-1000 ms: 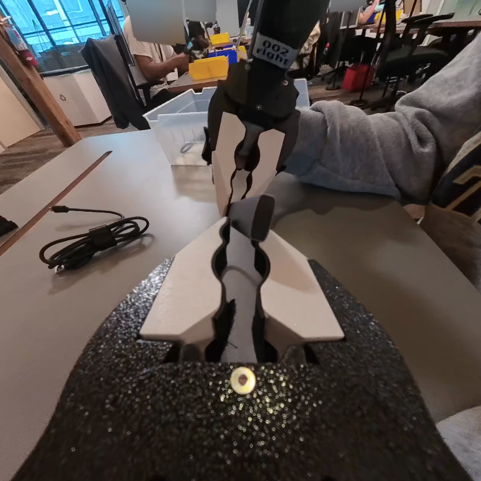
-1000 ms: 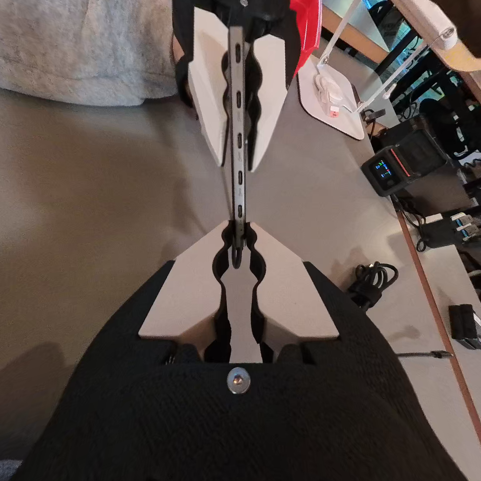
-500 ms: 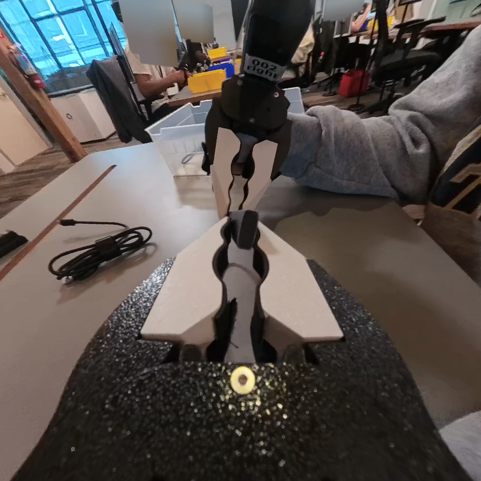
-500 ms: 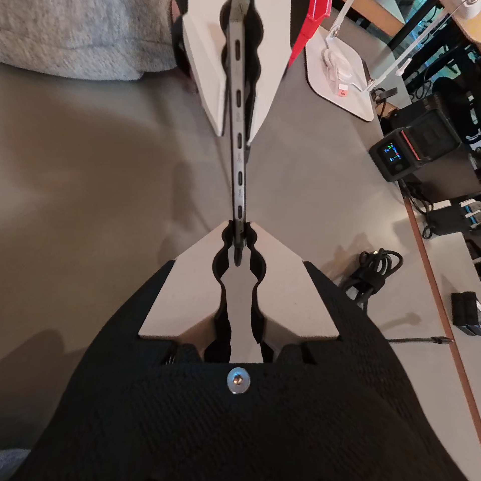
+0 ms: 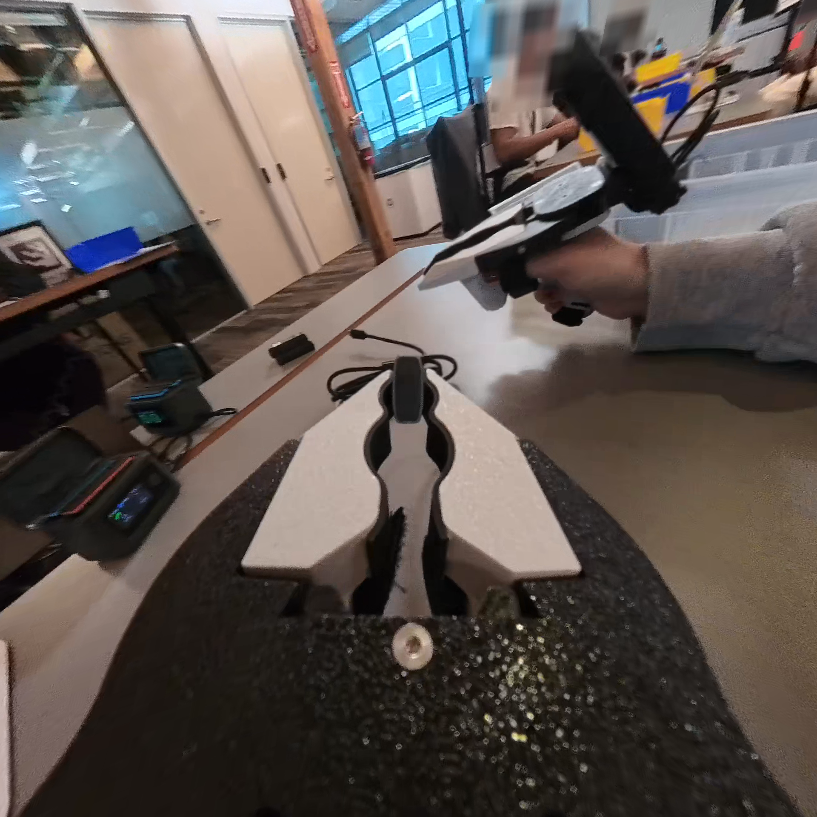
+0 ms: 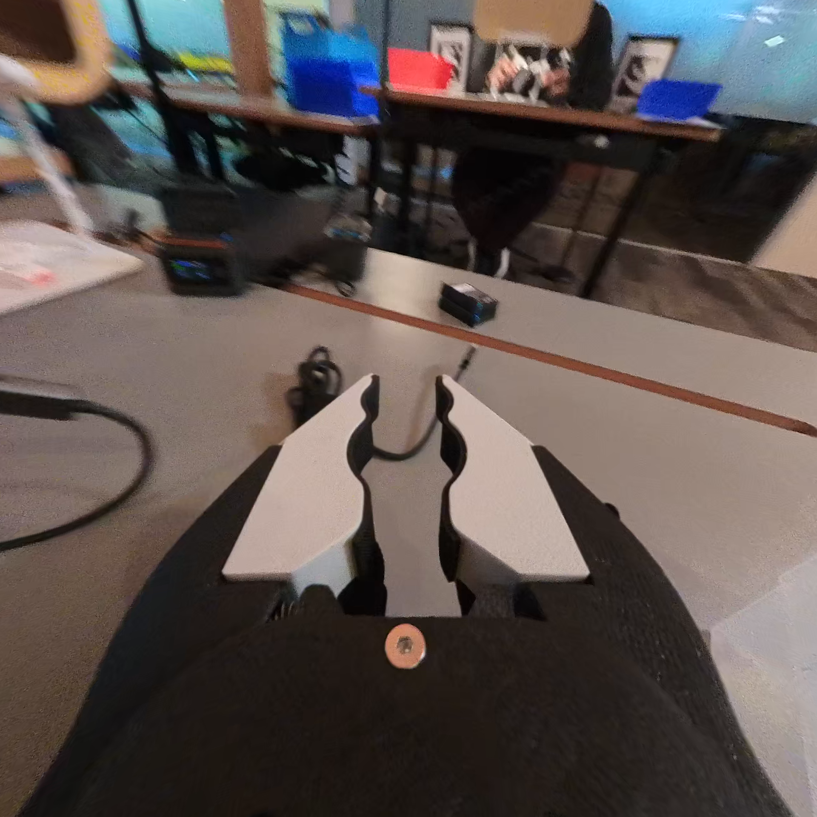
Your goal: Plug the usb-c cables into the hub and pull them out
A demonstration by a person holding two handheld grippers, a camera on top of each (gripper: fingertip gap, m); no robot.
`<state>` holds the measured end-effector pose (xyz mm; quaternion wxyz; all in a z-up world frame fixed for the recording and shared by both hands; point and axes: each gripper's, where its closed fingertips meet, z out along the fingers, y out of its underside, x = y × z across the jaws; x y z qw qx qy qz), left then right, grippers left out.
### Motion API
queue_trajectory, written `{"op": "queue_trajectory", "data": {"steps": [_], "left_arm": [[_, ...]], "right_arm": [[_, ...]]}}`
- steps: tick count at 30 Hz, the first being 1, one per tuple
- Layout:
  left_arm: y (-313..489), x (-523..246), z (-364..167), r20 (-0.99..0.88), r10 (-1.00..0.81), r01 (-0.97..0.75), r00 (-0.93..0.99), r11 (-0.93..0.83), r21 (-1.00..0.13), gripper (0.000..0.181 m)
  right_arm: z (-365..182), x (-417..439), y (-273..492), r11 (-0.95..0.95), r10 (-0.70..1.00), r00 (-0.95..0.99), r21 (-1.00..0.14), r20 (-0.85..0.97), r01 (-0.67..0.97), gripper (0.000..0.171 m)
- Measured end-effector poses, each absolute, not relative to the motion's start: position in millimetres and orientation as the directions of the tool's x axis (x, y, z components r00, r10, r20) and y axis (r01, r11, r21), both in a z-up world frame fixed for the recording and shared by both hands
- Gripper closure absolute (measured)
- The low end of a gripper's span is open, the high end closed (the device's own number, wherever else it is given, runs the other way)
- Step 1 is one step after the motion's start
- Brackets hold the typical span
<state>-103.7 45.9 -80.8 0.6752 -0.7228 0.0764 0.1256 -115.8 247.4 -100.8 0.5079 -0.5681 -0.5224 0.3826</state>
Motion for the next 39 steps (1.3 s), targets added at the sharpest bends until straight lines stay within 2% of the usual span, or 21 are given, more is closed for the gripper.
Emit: {"op": "queue_trajectory", "data": {"steps": [5, 10, 14, 16, 18, 21, 26, 32, 35, 39], "left_arm": [[51, -104, -85, -0.355, 0.082, -0.348, 0.931, -0.090, -0.933, 0.174], [54, -105, -89, -0.379, 0.081, -0.370, 0.922, -0.105, -0.923, 0.174], [55, -107, -92, -0.378, 0.080, -0.368, 0.922, -0.114, -0.923, 0.174], [55, -108, -92, -0.379, 0.083, -0.369, 0.922, -0.116, -0.922, 0.174], [55, -111, -93, -0.379, 0.095, -0.367, 0.920, -0.124, -0.922, 0.174], [53, -116, -94, -0.384, 0.119, -0.367, 0.916, -0.142, -0.919, 0.174], [53, -121, -96, -0.407, 0.150, -0.381, 0.901, -0.174, -0.908, 0.174], [50, -132, -102, -0.478, 0.202, -0.422, 0.855, -0.264, -0.867, 0.173], [50, -134, -107, -0.575, 0.199, -0.497, 0.794, -0.333, -0.801, 0.173], [52, -131, -110, -0.652, 0.169, -0.564, 0.739, -0.372, -0.737, 0.173]], "right_arm": [[-143, -166, 278, -0.068, 0.989, 0.147, -0.918, -0.011, 0.391, 0.143], [-159, -203, 302, -0.142, 0.984, 0.165, -0.876, -0.073, 0.460, 0.138], [-178, -219, 305, -0.146, 0.986, 0.152, -0.811, -0.071, 0.566, 0.140], [-180, -223, 305, -0.135, 0.988, 0.142, -0.801, -0.063, 0.584, 0.148], [-177, -224, 303, -0.116, 0.991, 0.119, -0.812, -0.058, 0.572, 0.165], [-165, -217, 298, -0.014, 0.997, 0.072, -0.853, 0.028, 0.522, 0.166], [-124, -196, 270, 0.264, 0.955, 0.036, -0.901, 0.294, 0.345, 0.166], [-99, -153, 194, 0.686, 0.724, -0.070, -0.705, 0.686, 0.179, 0.166], [-100, -130, 154, 0.812, 0.583, -0.147, -0.571, 0.799, 0.117, 0.167], [-133, -101, 115, 0.938, 0.345, -0.327, -0.339, 0.880, 0.078, 0.166]]}}
